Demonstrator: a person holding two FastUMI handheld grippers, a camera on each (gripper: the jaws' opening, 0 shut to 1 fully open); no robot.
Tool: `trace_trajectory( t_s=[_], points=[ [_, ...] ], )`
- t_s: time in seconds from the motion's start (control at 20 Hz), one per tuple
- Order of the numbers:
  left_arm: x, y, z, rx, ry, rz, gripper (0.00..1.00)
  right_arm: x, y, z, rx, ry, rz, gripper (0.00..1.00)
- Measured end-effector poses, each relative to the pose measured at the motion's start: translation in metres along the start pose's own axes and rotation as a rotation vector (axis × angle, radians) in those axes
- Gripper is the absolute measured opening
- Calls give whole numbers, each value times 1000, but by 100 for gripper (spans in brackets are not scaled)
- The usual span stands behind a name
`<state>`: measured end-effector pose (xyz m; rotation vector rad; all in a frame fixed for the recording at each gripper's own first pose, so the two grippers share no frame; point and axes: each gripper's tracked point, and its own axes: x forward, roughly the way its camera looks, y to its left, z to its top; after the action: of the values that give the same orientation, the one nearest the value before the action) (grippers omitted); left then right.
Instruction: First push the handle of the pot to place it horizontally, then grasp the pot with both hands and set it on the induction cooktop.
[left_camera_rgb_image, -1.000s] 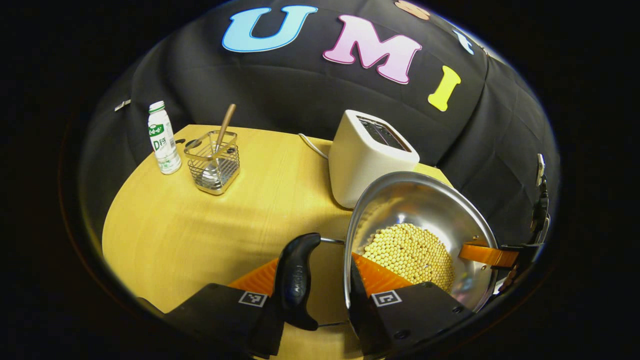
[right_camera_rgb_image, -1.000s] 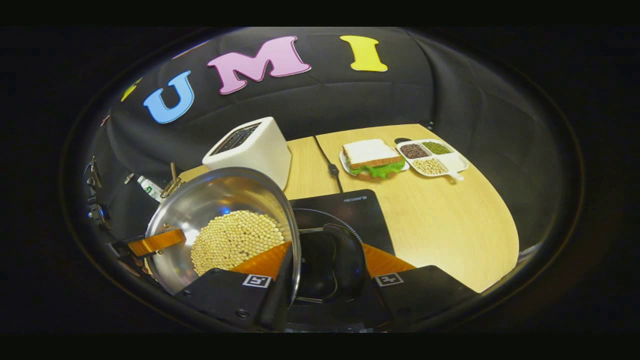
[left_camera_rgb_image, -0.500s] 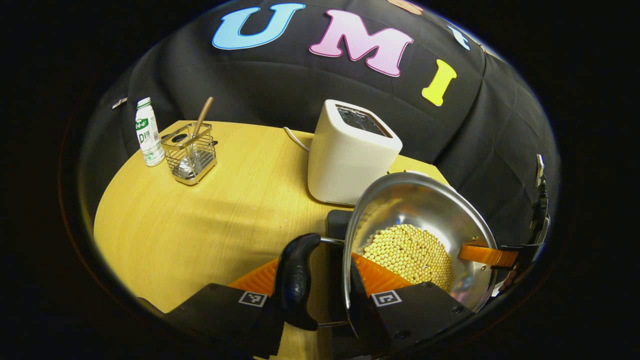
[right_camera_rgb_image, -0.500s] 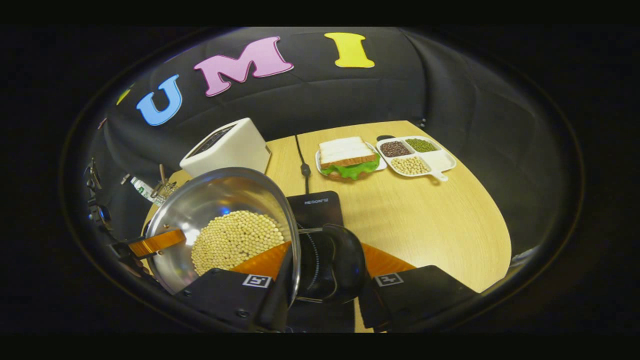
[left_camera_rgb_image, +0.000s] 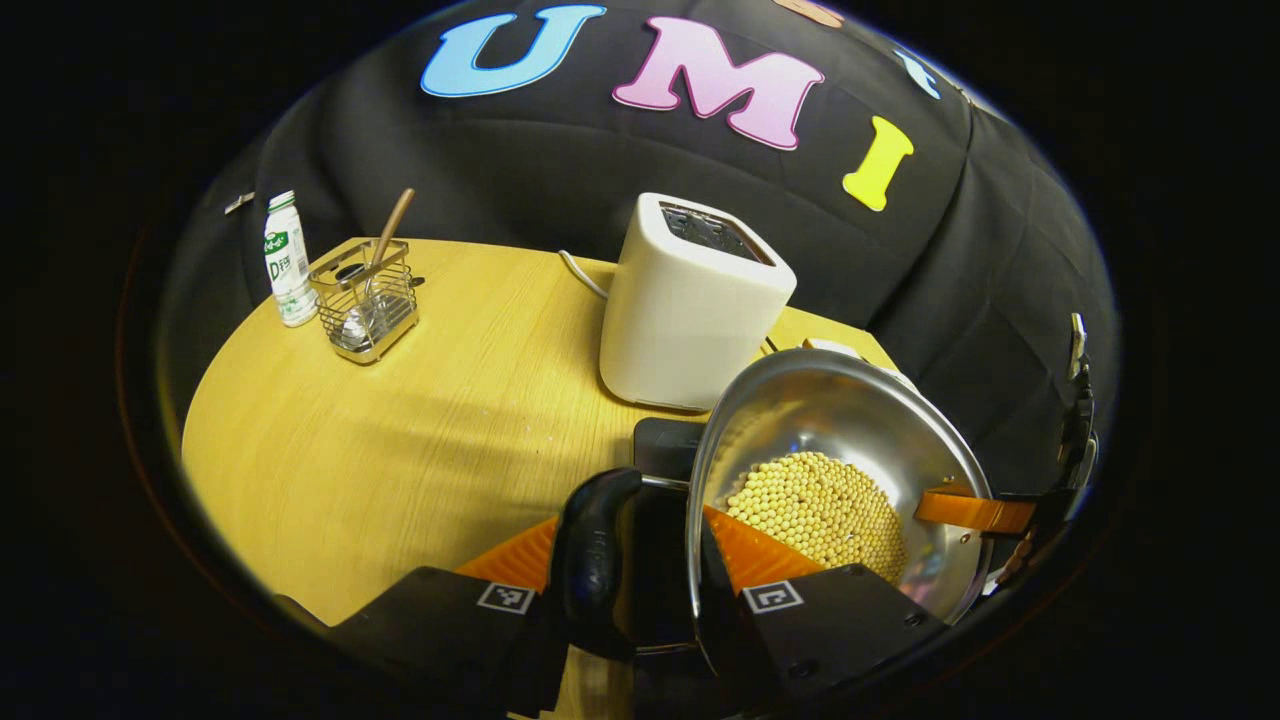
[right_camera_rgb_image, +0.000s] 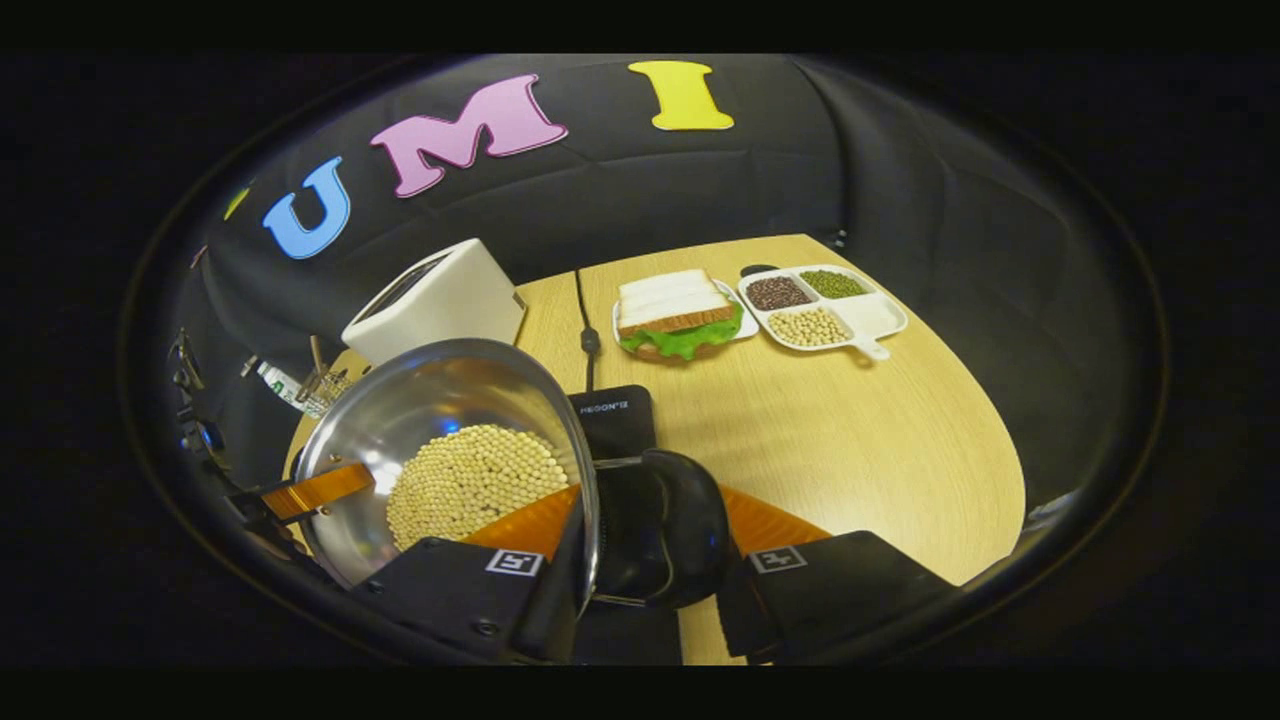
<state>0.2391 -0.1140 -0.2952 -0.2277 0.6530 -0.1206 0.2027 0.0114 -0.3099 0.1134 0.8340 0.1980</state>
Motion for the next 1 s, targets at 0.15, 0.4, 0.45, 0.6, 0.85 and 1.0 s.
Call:
trace_trajectory(
  t_s=[0.15, 0.4, 0.45, 0.6, 0.85, 1.0],
  points=[
    [2, -1, 1, -13, -8, -3, 62, 3, 1, 3, 4, -12, 9, 59],
    [1, 1, -1, -13, -4, -2, 61, 3, 2, 3, 8, -20, 17, 59],
    [1, 1, -1, -13, -3, -2, 62, 3, 2, 3, 9, -20, 17, 55],
    [2, 1, -2, -16, 7, -8, 62, 4, 2, 3, 10, -17, 26, 57],
    [-4, 2, 2, -9, 12, 18, 64, -3, 2, 6, 26, -16, 57, 64],
    [-23, 3, 22, -11, -51, 54, 86, -19, 6, 12, 6, -44, 85, 80]
  ],
)
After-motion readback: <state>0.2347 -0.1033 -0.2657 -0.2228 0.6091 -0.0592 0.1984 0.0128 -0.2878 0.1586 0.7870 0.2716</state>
